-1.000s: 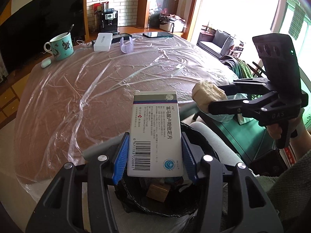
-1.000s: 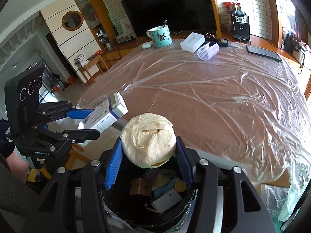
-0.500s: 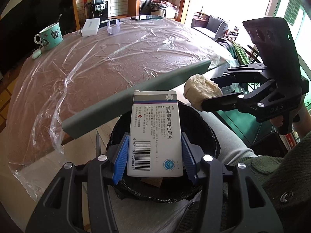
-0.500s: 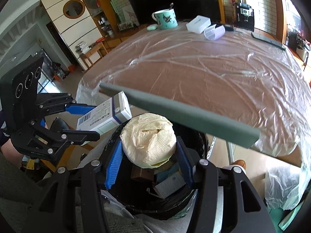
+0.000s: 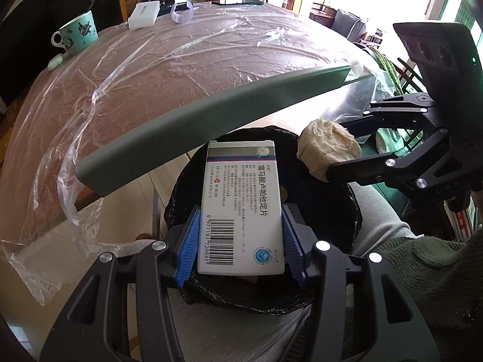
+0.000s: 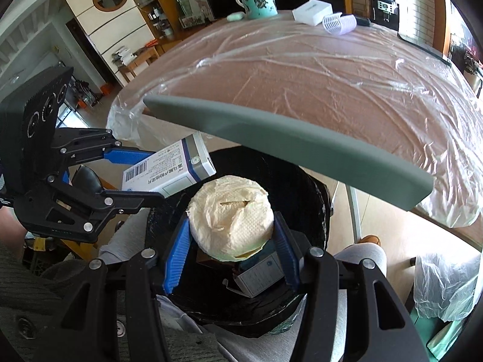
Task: Collect trash
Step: 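Open both grippers to drop the box and bun into the bin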
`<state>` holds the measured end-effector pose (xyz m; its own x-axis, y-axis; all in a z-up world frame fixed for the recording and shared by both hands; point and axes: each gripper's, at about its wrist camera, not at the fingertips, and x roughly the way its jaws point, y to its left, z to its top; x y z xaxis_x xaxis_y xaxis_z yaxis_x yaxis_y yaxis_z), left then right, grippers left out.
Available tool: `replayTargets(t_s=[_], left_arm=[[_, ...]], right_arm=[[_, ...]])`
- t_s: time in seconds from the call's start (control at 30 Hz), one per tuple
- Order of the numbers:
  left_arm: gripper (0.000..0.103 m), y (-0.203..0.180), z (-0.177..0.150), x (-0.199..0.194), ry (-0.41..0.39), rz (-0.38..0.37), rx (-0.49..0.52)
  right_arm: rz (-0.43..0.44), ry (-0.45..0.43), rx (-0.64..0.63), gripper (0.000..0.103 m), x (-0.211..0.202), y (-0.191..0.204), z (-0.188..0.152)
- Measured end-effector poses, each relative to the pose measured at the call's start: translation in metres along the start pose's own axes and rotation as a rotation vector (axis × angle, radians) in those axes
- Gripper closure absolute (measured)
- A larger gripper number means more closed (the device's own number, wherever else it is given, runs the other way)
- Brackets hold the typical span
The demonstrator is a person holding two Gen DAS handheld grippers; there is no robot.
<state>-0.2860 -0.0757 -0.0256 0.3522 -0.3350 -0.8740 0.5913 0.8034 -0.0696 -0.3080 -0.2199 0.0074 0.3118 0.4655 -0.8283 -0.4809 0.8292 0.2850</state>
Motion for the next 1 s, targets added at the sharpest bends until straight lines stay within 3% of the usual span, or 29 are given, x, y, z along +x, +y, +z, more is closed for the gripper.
replayTargets(t_s=[0.47, 0.5, 0.57, 0.7, 0.8, 0.87, 0.9, 1.0], left_arm=[[0.051, 0.005, 0.001, 0.025, 0.032, 0.021, -0.011], [0.043, 0.005, 0.001, 0.024, 0.017, 0.008, -0.003], [0.025, 0.006, 0.000, 0.020, -0.006, 0.013, -0.003], [0.023, 0.010, 0.004, 0.007, -0.032, 0.003, -0.024], [0.023, 0.015, 0.013, -0.020, -0.108, -0.018, -0.044], [0.022, 0.020, 0.023, -0.040, -0.179, -0.024, -0.049], [0.013, 0.024, 0.031, -0.051, -0.224, -0.007, -0.052], [0.004, 0.040, 0.058, -0.076, -0.354, 0.094, -0.079]], right_arm=[[-0.042, 0.040, 0.000, 0.049, 0.023, -0.008, -0.005], [-0.046, 0.032, -0.008, 0.049, 0.022, -0.007, -0.005], [-0.061, 0.015, -0.004, 0.032, 0.018, -0.007, -0.005], [-0.045, -0.043, 0.022, 0.029, -0.001, -0.009, 0.001], [-0.056, -0.134, 0.015, 0.027, -0.028, -0.007, 0.014], [-0.096, -0.220, 0.019, 0.016, -0.049, -0.009, 0.028], [-0.118, -0.258, 0.029, 0.013, -0.056, -0.011, 0.036], [-0.178, -0.355, 0.087, 0.005, -0.068, -0.026, 0.069]])
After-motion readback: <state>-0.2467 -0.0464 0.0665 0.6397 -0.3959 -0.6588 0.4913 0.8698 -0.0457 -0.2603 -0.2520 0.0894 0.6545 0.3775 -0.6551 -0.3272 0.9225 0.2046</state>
